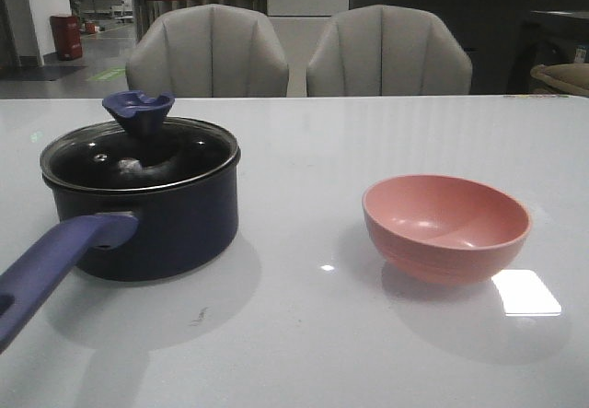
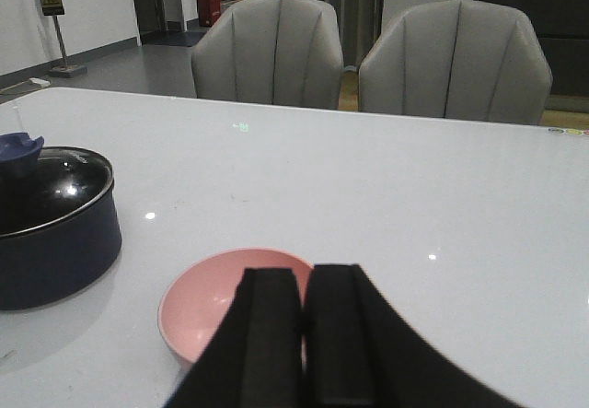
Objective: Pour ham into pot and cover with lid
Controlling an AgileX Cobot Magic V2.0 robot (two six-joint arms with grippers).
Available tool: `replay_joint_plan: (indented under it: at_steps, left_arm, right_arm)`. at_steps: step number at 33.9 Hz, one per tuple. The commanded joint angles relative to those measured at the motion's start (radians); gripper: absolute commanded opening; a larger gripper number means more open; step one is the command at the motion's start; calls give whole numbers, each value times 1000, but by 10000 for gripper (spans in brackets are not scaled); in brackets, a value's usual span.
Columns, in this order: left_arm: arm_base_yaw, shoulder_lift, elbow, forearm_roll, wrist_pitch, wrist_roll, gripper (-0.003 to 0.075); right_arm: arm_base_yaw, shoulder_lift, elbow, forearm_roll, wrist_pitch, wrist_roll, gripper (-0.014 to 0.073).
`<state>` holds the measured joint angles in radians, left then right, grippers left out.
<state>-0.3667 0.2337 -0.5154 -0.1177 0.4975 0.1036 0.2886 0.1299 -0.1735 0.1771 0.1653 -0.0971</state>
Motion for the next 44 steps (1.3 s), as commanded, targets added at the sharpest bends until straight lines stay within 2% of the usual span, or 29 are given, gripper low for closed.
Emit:
replay_joint_plan:
  at_steps: [1, 5, 10, 13, 23, 44]
  left_arm:
    - [9, 9, 25, 36, -148, -2, 113]
    - [105, -13, 122, 43, -278, -23, 113]
    - [247, -83, 278, 105, -420, -170, 113]
    - [282, -132, 360, 124, -467, -214, 113]
    - [304, -257, 509, 149, -516, -221, 113]
    - [304, -257, 542, 149, -510, -221, 113]
  right_arm:
    - [-1, 9, -29, 5, -87, -11, 170]
    - [-1, 9, -29, 5, -87, -11, 170]
    - [-1, 9, -29, 5, -87, -11, 170]
    - [-1, 9, -29, 5, -87, -11, 170]
    - [-1, 9, -29, 5, -87, -11, 170]
    - [-1, 9, -29, 5, -87, -11, 170]
